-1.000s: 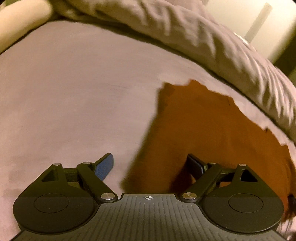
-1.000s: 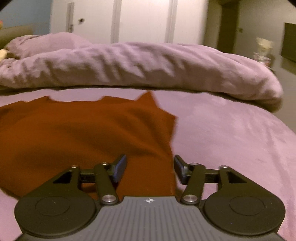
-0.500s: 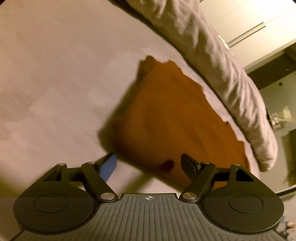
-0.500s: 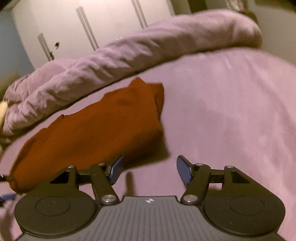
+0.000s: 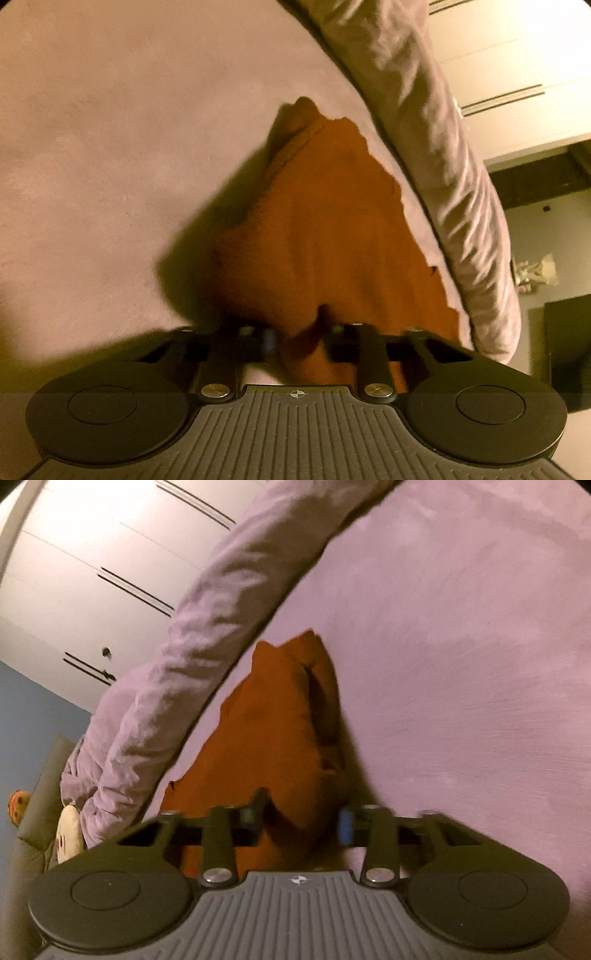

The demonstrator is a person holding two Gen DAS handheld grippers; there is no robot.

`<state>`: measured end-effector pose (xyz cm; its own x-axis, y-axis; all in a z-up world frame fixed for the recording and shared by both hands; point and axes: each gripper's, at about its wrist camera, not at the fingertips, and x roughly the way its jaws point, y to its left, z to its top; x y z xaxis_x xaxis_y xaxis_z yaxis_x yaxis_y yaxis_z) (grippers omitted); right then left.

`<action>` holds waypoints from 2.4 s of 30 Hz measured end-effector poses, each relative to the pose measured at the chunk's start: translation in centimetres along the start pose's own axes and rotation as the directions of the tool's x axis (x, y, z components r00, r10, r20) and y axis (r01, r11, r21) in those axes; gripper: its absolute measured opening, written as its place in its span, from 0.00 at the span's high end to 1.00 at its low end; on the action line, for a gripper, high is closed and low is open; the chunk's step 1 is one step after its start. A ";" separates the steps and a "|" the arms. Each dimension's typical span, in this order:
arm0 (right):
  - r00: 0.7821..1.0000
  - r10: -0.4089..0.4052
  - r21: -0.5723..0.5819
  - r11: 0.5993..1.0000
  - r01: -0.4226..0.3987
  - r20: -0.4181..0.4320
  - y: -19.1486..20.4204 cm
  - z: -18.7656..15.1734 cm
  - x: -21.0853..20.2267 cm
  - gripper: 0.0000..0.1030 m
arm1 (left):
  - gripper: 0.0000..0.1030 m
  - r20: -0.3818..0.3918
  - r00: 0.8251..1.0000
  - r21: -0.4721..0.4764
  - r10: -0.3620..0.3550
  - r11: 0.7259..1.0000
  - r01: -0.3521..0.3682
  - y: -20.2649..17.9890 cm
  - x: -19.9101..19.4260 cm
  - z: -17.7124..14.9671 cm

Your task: Fold small clothes

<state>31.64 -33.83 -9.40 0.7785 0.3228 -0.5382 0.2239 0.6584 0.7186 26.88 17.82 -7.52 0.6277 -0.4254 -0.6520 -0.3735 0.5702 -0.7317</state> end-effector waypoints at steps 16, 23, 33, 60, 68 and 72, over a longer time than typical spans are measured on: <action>0.966 -0.189 -0.348 0.906 0.241 0.177 3.2 -0.5 -2.0 0.54 | 0.40 0.081 0.997 0.115 -0.008 0.993 -0.002 -0.5 -2.1 -0.7; 0.943 -0.152 -0.516 0.805 0.292 0.296 6.3 -3.1 -4.9 0.52 | 0.74 0.084 0.993 -0.110 -0.078 0.990 0.087 1.9 0.1 0.4; 0.946 -0.193 -0.646 0.693 0.320 0.261 6.9 -6.8 -3.6 0.61 | 0.77 0.121 0.991 0.058 -0.052 0.997 0.045 -1.2 -1.7 0.3; 0.905 -0.301 -0.570 0.704 0.424 0.302 4.9 -6.0 -4.2 0.64 | 0.82 0.054 0.998 0.845 0.029 0.532 -0.062 -20.1 4.8 -13.5; 0.913 -0.267 -0.580 0.708 0.403 0.308 5.0 -5.5 -5.2 0.64 | 0.49 0.045 0.999 0.778 0.026 0.626 -0.051 -15.6 0.6 -14.3; 0.942 -0.184 -0.603 0.730 0.322 0.280 7.2 -5.4 -4.6 0.64 | 0.48 0.162 0.985 0.681 0.061 0.715 -0.157 -13.7 -1.2 -11.0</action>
<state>26.52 -26.88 -4.10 0.8564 -0.0079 -0.5163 0.0609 0.9945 0.0858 23.70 2.77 1.11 0.7061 -0.2697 -0.6547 0.0999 0.9533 -0.2850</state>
